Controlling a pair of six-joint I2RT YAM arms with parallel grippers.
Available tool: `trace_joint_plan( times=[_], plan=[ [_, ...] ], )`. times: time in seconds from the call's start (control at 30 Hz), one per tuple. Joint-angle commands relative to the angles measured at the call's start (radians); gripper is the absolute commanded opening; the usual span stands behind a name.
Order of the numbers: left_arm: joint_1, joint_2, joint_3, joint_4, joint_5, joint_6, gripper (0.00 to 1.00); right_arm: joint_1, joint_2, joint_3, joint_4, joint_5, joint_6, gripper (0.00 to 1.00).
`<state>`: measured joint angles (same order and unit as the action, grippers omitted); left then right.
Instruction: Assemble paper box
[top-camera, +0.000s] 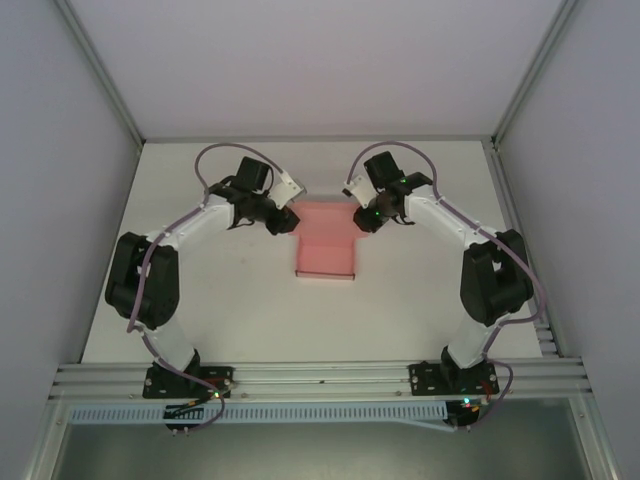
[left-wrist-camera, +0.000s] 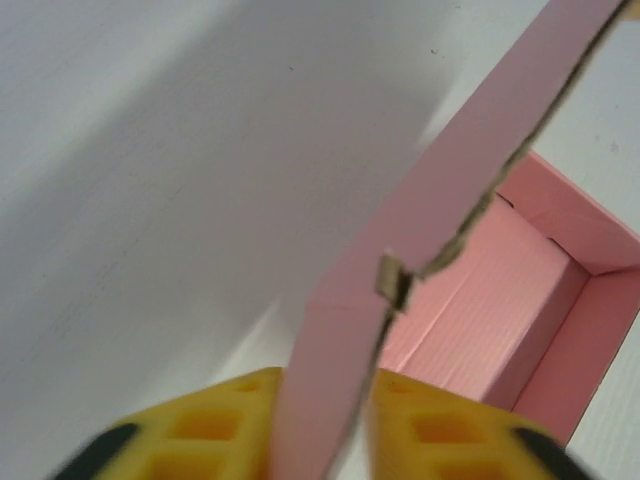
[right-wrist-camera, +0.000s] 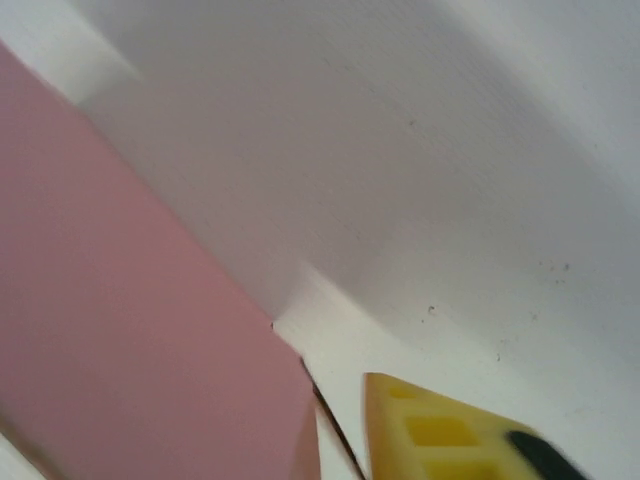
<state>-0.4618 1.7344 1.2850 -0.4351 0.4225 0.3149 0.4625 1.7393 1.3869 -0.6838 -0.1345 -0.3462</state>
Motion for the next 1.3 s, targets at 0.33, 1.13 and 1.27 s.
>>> trace_joint_plan(
  times=[0.33,1.13,1.27],
  plan=[
    [-0.115,-0.035,0.014,0.095,-0.438,-0.378,0.00,0.023,-0.067,-0.041,0.142,0.143,0.290,0.00],
    [-0.177,-0.041,-0.273,0.616,-0.600,-0.744,0.00,0.130,-0.084,-0.380,0.844,0.358,0.788,0.00],
    [-0.193,-0.032,-0.291,0.684,-0.580,-0.759,0.00,0.135,-0.089,-0.453,0.920,0.306,0.758,0.00]
  ],
)
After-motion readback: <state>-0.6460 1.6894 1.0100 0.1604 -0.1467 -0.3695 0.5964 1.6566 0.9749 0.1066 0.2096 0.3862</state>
